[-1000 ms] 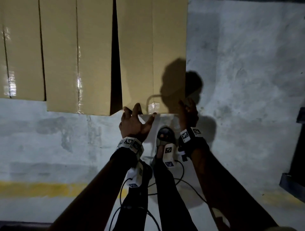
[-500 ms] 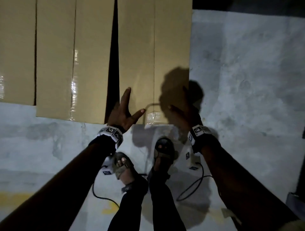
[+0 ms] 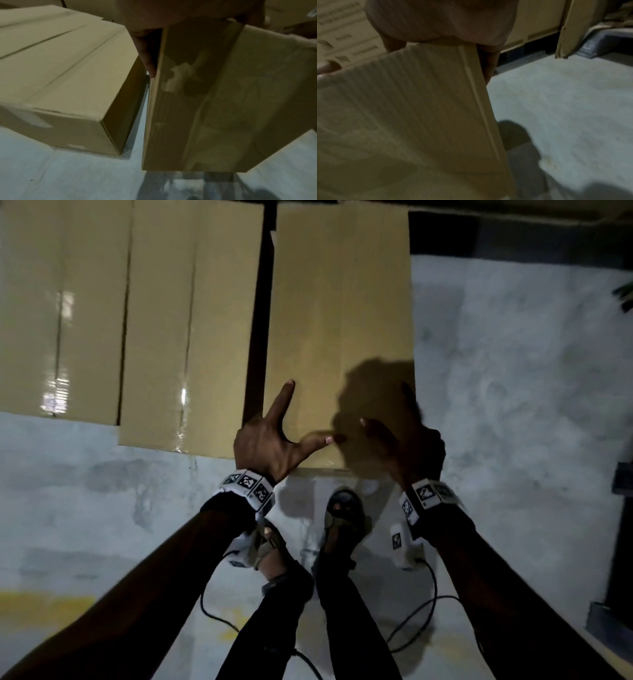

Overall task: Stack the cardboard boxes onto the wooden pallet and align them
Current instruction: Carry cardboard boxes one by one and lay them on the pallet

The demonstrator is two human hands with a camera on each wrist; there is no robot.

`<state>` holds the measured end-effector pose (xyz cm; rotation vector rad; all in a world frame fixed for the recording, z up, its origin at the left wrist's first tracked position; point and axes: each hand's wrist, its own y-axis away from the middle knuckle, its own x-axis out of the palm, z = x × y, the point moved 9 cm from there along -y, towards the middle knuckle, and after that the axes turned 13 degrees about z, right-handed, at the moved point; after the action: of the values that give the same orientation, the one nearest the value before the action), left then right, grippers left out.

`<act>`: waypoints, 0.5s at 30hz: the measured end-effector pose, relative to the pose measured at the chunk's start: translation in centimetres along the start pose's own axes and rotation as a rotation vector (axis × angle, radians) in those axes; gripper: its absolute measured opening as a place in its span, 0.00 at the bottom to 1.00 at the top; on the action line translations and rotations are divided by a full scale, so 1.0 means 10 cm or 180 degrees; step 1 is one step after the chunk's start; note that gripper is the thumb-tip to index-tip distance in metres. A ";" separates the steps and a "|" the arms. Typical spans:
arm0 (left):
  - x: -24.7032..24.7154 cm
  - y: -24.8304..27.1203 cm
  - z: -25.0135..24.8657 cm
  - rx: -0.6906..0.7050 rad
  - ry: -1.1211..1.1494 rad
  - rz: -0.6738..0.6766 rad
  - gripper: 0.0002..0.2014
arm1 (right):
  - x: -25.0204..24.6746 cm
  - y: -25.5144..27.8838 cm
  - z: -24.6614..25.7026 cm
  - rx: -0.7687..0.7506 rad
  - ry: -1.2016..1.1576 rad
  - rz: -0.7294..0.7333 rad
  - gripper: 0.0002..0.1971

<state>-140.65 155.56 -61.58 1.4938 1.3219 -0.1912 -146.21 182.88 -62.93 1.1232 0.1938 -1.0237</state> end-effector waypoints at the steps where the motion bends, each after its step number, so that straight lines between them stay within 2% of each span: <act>1: -0.13 0.11 -0.09 0.0018 0.0018 0.0044 0.57 | -0.16 0.12 0.11 0.0009 0.0050 -0.0009 0.50; 6: -0.90 0.79 -0.55 0.0051 0.0086 -0.0036 0.59 | -0.88 0.85 0.71 -0.0008 0.0430 0.0034 0.50; 9: -1.46 1.27 -0.85 0.0116 0.0143 -0.0121 0.60 | -1.37 1.42 1.16 -0.0163 0.0529 -0.0100 0.48; 15: -2.74 2.35 -1.45 0.0208 0.0305 -0.0609 0.59 | -2.40 2.57 2.19 -0.0565 0.0665 -0.0406 0.46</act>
<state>-139.58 154.57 -22.73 1.4452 1.5498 -0.2912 -147.61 180.31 -21.65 1.0647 0.5196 -0.9799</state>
